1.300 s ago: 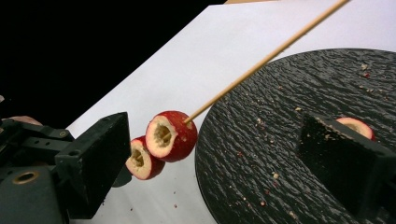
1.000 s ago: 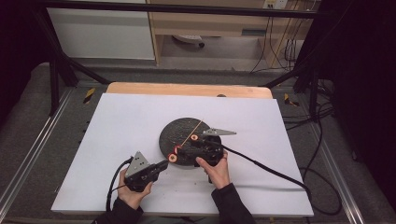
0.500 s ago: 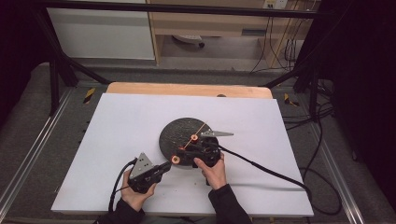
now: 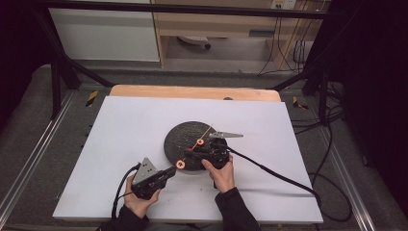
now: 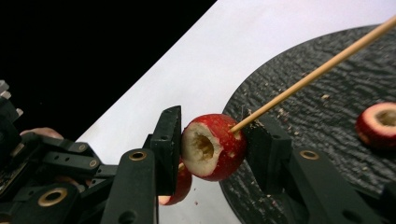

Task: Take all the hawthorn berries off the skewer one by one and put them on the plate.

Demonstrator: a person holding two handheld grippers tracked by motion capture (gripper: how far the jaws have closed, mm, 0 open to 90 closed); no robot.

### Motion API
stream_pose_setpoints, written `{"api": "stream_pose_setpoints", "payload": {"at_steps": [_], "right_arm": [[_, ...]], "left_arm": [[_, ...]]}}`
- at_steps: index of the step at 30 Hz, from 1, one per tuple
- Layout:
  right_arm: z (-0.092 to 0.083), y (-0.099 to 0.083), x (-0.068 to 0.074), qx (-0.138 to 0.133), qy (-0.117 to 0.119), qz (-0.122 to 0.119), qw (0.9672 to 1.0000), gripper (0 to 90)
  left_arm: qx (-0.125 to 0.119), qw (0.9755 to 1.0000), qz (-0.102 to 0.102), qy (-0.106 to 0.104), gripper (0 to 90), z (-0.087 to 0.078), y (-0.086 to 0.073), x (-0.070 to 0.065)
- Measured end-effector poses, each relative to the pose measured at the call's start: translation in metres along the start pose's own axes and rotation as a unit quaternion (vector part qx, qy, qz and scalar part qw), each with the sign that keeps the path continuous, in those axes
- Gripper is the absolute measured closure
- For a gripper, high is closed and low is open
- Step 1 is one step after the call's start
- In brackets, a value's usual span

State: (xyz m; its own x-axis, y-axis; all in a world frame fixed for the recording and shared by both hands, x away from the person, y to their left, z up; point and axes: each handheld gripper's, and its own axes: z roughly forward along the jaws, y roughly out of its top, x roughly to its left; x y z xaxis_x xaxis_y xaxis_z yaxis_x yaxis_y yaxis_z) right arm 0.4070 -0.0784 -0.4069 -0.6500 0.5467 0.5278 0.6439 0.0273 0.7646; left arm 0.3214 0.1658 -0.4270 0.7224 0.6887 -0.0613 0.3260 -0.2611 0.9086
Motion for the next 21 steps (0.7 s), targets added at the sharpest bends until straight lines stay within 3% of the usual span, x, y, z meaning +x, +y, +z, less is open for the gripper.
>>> {"api": "stream_pose_setpoints", "payload": {"at_steps": [21], "right_arm": [[-0.021,0.033,-0.01,-0.03,-0.025,-0.015,0.9991,59.9]], "left_arm": [[-0.012,0.9999,0.001,-0.003,88.0,-0.007,0.001,0.001]]}}
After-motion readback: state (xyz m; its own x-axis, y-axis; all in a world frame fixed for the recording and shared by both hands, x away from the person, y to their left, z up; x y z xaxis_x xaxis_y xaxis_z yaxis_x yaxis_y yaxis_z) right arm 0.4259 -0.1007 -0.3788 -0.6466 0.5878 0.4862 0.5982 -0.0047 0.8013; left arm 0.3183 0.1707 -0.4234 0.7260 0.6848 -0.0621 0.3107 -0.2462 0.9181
